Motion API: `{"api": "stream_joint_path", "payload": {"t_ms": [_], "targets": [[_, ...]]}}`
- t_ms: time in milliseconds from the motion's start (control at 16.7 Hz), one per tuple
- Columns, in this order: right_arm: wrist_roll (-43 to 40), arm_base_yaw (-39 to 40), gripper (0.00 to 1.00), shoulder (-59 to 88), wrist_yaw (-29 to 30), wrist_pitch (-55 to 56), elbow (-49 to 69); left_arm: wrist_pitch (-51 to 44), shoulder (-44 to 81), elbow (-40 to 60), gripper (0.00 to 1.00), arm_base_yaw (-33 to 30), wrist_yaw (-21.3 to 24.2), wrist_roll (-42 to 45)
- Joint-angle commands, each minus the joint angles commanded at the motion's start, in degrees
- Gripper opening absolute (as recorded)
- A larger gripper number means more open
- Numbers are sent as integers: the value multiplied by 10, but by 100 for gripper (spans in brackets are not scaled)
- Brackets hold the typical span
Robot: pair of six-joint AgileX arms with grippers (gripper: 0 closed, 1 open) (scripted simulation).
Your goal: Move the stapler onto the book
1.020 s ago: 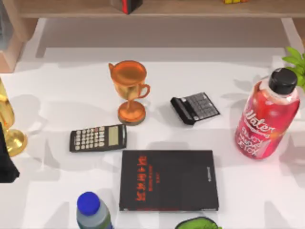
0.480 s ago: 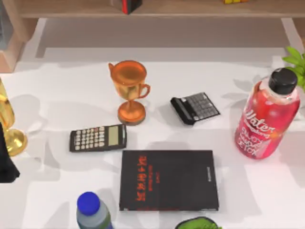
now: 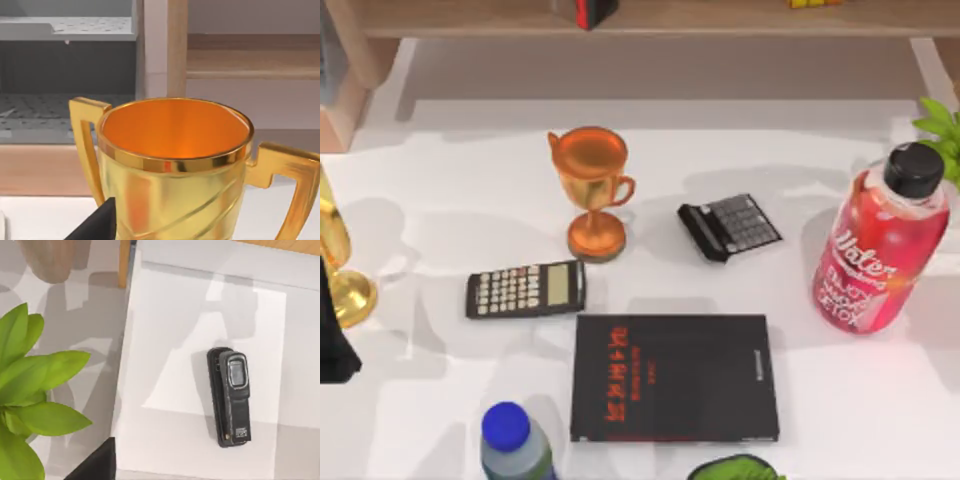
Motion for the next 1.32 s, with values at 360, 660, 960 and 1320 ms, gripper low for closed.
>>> {"api": "stream_joint_path", "payload": {"t_ms": [360, 660, 960, 1320], "targets": [[-74, -41, 100, 307, 12, -167, 295, 0, 0, 0, 100, 0, 0, 0], [-113, -43, 100, 437, 27, -234, 417, 0, 0, 0, 100, 0, 0, 0], [-116, -42, 100, 446, 28, -238, 425, 0, 0, 0, 100, 0, 0, 0], [-116, -42, 100, 434, 27, -220, 395, 0, 0, 0, 100, 0, 0, 0]]}}
